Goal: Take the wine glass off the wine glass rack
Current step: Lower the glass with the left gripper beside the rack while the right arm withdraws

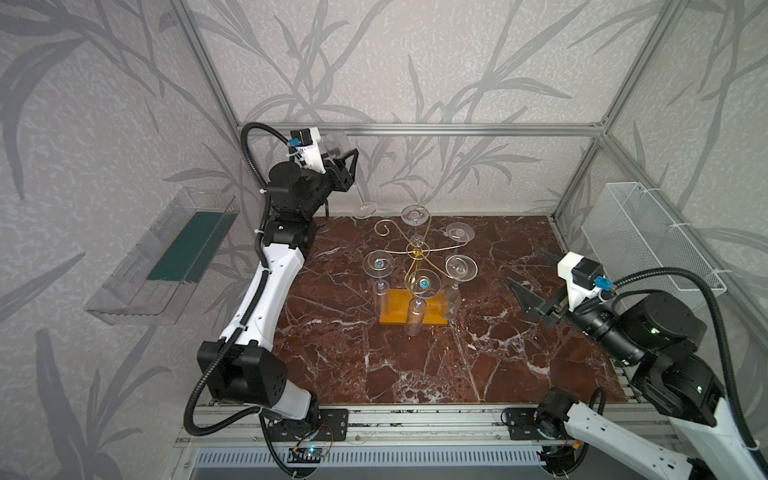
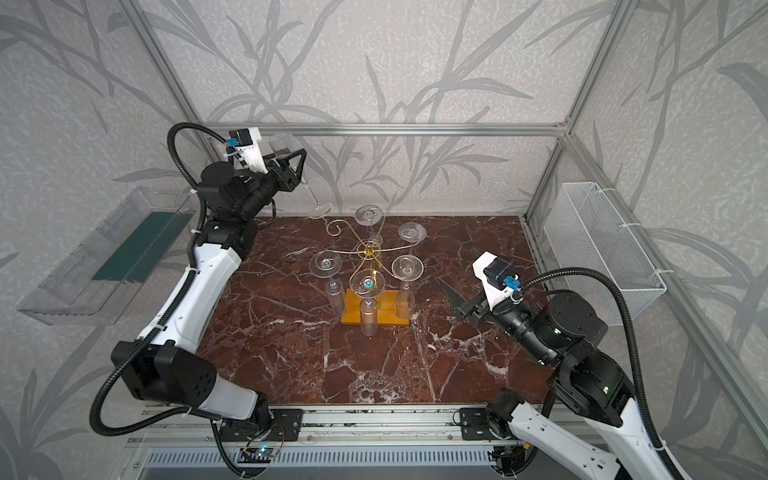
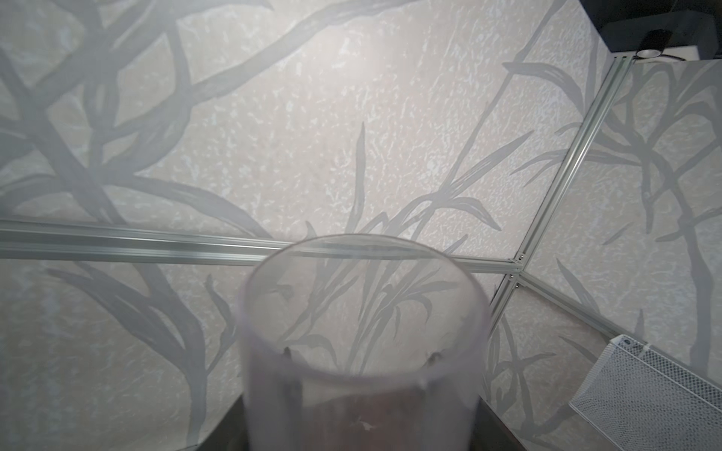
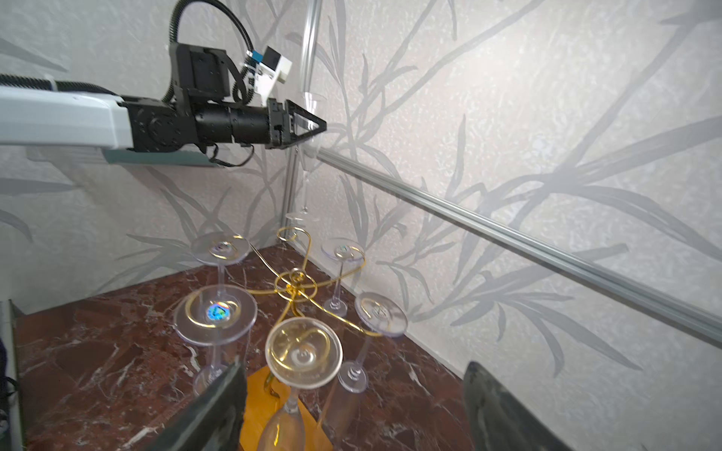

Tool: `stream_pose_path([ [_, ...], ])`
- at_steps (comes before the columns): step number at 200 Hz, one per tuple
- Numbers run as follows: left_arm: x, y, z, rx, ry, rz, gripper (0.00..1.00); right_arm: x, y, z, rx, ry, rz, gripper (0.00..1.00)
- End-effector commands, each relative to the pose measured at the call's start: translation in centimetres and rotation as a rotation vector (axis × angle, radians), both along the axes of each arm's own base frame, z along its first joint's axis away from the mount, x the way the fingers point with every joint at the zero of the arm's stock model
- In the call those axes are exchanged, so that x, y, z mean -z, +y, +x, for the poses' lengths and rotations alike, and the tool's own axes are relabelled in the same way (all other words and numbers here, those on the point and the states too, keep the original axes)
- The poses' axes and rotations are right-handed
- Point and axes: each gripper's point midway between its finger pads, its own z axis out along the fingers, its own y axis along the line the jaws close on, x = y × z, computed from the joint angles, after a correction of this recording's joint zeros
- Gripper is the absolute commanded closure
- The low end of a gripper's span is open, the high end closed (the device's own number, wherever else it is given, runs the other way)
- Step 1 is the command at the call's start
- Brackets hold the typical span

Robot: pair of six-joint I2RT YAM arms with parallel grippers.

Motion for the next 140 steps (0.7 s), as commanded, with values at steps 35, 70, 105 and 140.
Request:
stream_pose_path([
  [35,5.7,1.8,2.3,-0.139,-0.119,0.099,0.62,2.9,-4.0,2.7,0.293,-0.056,-0.008,0.14],
  [70,11.7,1.1,3.8,-0.18,-0.089,0.216,0.62,5.7,-4.9,4.0,0.392,-0.03,0.0,0.14],
  [105,16.0,0.9,4.2,-0.272,-0.137,0.292,0.61,7.9,-5.4,4.7,0.434,0.015,0.029,0.14],
  [140,19.7,1.5,5.1,-0.32,-0.125,0.277,0.61,9.2,-5.9,4.8,0.462,0.049,0.058,0.14],
])
